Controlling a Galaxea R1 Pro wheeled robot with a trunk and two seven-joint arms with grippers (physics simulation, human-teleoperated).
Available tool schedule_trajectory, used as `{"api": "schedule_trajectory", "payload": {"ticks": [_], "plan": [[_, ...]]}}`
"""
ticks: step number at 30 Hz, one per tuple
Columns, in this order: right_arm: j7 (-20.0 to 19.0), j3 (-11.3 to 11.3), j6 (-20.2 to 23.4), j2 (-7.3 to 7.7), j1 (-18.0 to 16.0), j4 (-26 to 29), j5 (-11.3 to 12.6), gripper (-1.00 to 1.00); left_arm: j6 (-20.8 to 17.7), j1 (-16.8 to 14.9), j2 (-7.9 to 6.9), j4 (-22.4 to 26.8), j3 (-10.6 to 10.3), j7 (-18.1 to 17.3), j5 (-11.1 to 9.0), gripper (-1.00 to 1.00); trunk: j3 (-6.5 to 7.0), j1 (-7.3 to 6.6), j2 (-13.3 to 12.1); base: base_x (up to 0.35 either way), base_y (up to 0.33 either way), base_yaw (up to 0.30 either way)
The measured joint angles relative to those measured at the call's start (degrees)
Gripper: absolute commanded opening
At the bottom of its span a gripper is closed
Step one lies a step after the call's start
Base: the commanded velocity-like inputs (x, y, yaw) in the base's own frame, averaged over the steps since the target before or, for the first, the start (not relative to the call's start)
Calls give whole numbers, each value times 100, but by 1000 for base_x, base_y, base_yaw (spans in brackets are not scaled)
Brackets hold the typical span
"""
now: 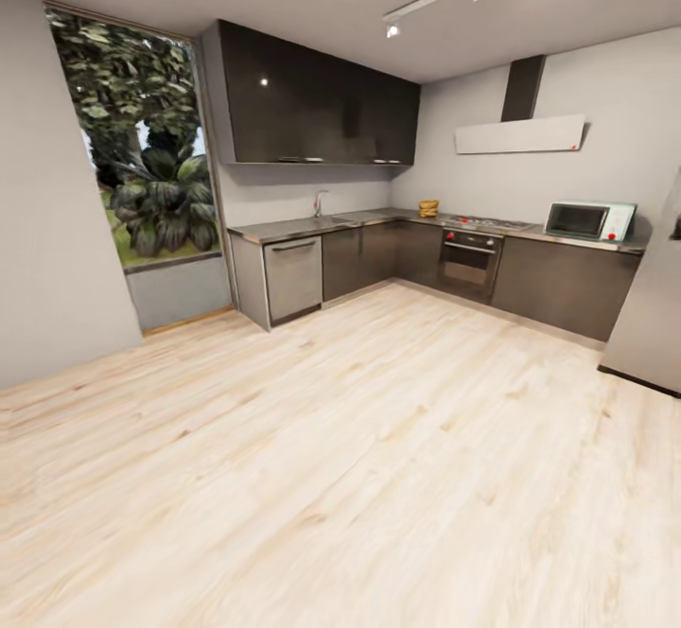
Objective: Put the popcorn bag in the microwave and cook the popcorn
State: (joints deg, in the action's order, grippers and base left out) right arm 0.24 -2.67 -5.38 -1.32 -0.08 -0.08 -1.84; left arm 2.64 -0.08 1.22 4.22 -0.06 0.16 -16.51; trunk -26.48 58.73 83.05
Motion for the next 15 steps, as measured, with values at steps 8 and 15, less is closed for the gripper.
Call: {"api": "schedule_trajectory", "payload": {"ticks": [8, 15], "plan": [[0, 0, -16, 0, 0, 0, 0, 100, -6, 0, 5, -4, 47, 0, -26, 100, 0, 0, 0, 0, 0, -286], [0, 0, -18, 0, 0, 0, 0, 100, -5, 0, 5, 7, 37, 0, -27, 100, 0, 0, 0, 0, 0, -286]]}}
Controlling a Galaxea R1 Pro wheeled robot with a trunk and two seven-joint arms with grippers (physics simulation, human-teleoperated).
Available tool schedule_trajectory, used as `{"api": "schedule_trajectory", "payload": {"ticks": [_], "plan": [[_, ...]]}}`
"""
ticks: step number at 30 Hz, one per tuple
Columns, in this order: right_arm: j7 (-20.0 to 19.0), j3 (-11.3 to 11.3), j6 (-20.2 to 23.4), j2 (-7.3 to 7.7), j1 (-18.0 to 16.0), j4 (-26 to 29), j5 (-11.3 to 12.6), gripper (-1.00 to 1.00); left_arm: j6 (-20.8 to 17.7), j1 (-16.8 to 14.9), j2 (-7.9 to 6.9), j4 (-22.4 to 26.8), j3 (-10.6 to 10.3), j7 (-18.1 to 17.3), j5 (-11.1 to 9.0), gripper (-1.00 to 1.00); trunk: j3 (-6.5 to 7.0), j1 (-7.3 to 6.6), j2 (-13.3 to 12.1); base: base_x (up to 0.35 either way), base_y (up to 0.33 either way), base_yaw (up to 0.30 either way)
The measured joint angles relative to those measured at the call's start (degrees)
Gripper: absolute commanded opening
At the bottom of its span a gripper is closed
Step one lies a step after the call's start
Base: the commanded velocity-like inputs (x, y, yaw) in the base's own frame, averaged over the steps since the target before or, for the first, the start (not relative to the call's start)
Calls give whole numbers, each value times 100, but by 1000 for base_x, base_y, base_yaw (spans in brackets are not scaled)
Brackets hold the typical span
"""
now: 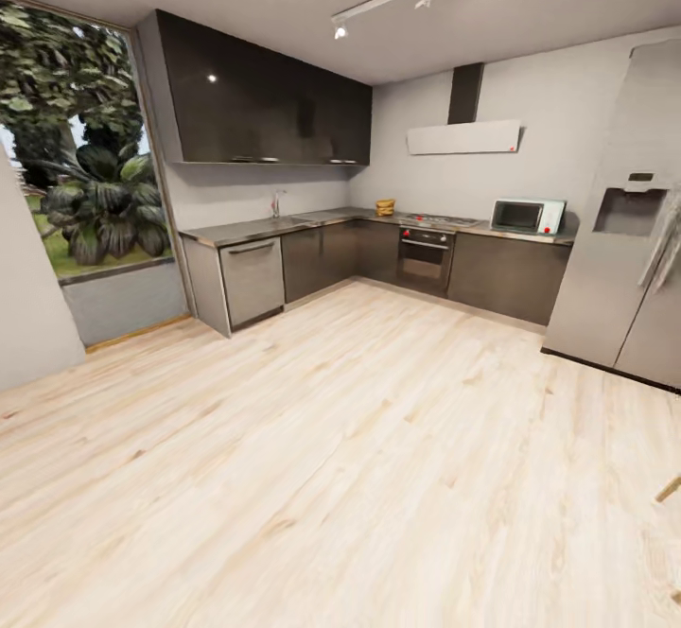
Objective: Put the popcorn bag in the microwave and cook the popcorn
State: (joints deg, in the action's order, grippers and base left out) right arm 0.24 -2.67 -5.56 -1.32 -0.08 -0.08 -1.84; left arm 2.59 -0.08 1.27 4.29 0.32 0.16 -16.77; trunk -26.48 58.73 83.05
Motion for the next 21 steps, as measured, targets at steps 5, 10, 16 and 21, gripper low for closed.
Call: {"api": "schedule_trajectory", "payload": {"ticks": [5, 10, 16, 21], "plan": [[0, 0, 0, 0, 0, 0, 0, 100, 0, 0, 3, 6, -17, 0, 32, 100, 0, 0, 0, 0, 0, -286], [0, 0, 0, 1, 0, 0, 0, 100, -3, 0, 4, 11, -21, 0, 43, 100, 0, 0, 0, 1, 0, -286], [0, 0, 0, 0, 0, 0, 0, 100, -10, 0, -4, -1, -52, 0, 54, 100, 0, -3, 1, 205, 0, -286], [-3, 0, -2, 18, 0, 0, 0, 100, -11, 0, -5, -6, -53, 0, 54, 100, 0, -3, 1, 317, 0, -151]]}}
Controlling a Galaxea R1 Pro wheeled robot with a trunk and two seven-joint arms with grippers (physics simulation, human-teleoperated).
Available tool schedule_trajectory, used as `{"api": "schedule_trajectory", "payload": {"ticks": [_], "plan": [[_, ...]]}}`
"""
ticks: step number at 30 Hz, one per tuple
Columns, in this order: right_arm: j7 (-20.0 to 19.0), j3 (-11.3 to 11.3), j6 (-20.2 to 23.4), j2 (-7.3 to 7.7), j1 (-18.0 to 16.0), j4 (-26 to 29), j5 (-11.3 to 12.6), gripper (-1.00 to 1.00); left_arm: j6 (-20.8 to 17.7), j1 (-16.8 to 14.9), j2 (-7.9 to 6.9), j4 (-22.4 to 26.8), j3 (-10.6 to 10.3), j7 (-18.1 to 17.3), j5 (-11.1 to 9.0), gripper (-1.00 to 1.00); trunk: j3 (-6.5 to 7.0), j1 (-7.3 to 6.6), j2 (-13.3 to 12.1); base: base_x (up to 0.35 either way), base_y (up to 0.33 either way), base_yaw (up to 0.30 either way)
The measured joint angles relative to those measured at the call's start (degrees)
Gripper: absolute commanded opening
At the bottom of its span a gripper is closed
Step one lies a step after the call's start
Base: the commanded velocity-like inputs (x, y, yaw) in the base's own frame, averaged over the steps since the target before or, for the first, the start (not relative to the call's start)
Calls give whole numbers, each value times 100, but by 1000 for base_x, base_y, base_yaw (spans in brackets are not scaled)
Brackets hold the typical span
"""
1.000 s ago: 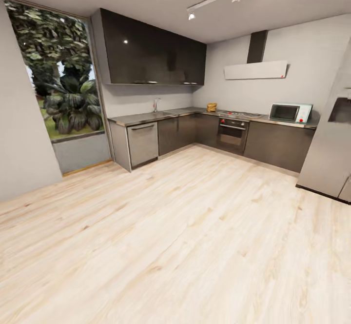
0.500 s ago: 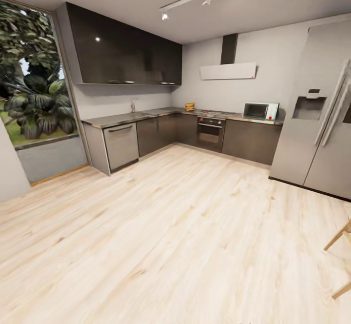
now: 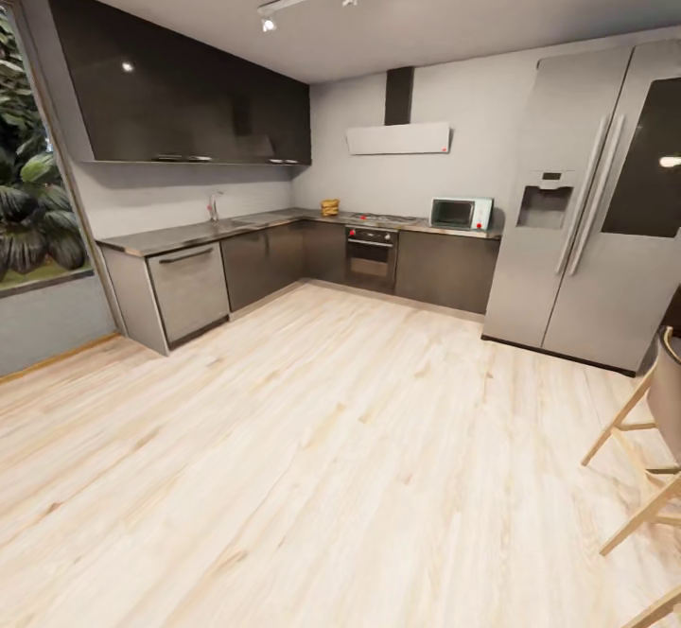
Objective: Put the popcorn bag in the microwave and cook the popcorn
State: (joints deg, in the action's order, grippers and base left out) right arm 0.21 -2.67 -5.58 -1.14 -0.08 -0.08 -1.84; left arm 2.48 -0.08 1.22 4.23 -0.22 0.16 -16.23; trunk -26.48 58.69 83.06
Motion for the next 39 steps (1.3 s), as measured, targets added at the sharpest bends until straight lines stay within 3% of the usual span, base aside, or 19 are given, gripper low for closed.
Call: {"api": "schedule_trajectory", "payload": {"ticks": [17, 39], "plan": [[-70, -63, -22, 39, 0, 0, -111, 100, -9, 0, 17, -18, 0, 0, 9, 100, 0, 0, 0, 322, 0, -2], [19, -2, -25, -8, 0, 0, -40, 100, -14, 0, 9, -27, 7, 0, -18, 100, 0, 0, 0, 322, 0, 0]]}}
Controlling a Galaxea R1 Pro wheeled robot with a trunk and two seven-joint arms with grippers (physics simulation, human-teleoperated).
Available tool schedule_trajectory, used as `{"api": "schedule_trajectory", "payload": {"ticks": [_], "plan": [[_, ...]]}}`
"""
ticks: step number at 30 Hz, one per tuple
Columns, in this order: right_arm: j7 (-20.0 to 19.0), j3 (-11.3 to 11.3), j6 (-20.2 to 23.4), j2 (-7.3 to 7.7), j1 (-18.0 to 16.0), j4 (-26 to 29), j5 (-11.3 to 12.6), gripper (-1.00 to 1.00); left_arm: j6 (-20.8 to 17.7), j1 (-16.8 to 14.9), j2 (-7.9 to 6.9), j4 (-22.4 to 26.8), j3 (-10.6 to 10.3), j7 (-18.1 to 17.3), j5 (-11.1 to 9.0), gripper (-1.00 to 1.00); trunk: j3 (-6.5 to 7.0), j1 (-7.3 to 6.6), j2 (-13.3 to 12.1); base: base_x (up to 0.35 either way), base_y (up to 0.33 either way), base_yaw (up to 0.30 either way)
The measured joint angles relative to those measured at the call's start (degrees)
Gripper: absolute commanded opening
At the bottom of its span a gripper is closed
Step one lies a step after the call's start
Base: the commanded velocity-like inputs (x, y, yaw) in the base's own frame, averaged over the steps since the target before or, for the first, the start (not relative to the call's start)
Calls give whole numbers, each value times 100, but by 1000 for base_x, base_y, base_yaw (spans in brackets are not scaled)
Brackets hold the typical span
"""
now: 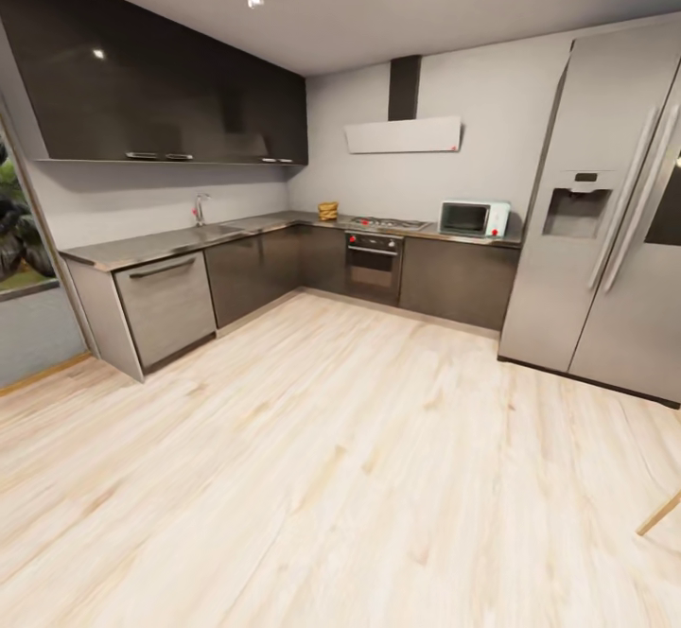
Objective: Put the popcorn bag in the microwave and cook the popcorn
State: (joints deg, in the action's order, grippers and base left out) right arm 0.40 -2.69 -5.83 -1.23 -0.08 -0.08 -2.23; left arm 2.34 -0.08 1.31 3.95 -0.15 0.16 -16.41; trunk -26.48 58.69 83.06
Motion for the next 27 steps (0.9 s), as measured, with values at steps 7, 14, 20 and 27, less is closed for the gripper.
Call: {"api": "schedule_trajectory", "payload": {"ticks": [7, 14, 20, 27], "plan": [[0, -15, -8, 9, 0, 0, -37, 100, 6, 0, 0, -2, -6, 0, 0, 100, 0, 0, 0, 322, 0, 0], [-2, -47, -10, 0, 0, 0, -72, 100, -49, 0, 0, -9, -7, 0, -8, 100, 0, 0, 0, 323, 0, 0], [-5, -45, -9, -6, 0, 0, -72, 100, -38, 0, 0, -9, -7, 0, -2, 100, 0, 0, 0, 323, 0, 0], [-5, -47, -9, -1, 0, 0, -72, 100, -3, 0, 0, -9, -7, 0, -4, 100, 0, 0, 0, 322, 0, 0]]}}
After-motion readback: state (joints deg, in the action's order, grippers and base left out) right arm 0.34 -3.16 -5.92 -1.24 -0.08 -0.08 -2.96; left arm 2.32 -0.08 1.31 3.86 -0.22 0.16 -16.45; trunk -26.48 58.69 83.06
